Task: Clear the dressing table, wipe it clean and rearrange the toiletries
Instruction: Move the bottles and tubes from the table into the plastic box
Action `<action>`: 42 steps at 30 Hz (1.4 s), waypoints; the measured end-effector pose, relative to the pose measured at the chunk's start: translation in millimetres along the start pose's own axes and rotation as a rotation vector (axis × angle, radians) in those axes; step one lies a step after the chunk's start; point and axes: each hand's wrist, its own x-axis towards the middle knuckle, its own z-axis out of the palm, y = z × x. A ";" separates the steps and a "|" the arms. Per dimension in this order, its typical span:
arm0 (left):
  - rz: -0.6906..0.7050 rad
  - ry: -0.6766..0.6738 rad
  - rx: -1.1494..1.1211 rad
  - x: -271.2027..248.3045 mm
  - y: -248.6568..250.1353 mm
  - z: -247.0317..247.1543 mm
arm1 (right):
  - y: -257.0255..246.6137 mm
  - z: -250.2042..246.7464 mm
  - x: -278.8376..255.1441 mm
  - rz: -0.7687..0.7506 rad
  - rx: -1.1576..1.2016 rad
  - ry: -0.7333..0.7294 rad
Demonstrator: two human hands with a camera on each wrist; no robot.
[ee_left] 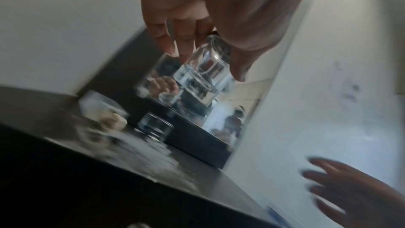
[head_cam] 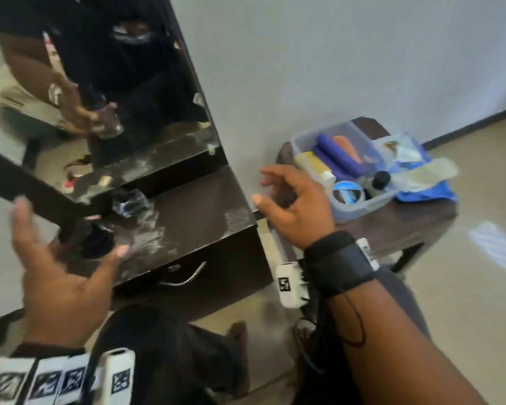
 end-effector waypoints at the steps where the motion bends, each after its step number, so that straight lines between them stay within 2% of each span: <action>1: 0.116 -0.068 0.007 -16.8 29.1 20.1 | -4.1 -2.3 -2.3 -0.005 0.026 -0.059; 4: 0.478 -0.305 -0.005 -54.0 92.1 68.4 | -12.2 -9.0 -8.8 0.005 0.084 -0.266; 6: 0.644 -0.426 0.005 -56.7 109.4 94.0 | -11.6 -14.0 -10.2 0.018 0.065 -0.356; 10: 0.753 -0.593 0.029 -50.3 138.5 131.4 | -2.2 -26.2 -7.0 0.032 0.041 -0.420; 13: 0.808 -0.617 0.007 -40.1 160.7 152.4 | 4.3 -33.5 -1.1 0.017 0.023 -0.304; 16: 0.783 -0.644 -0.040 -28.1 182.9 175.4 | 16.2 -39.4 6.5 0.087 0.054 -0.083; 20: 0.670 -0.706 -0.157 -20.8 196.1 214.2 | 28.1 -46.4 11.3 0.171 0.149 0.138; 24: 0.602 -0.740 -0.142 -19.3 200.6 232.7 | 39.9 -59.1 17.7 0.329 0.199 0.471; 27: 0.587 -0.774 -0.105 -24.5 201.4 238.2 | 47.5 -68.7 21.4 0.392 0.170 0.621; 30: 0.614 -0.848 0.090 -28.1 195.5 249.4 | 51.4 -70.3 20.8 0.384 0.046 0.601; 34: 0.594 -1.024 0.369 -35.4 182.5 262.3 | 55.6 -68.0 22.4 0.431 -0.059 0.572; 36: 0.604 -1.083 0.401 -40.4 177.5 265.7 | 56.8 -66.1 23.4 0.473 -0.079 0.531; 42: 0.632 -1.092 0.376 -42.0 176.3 266.9 | 58.1 -66.5 24.6 0.515 -0.164 0.496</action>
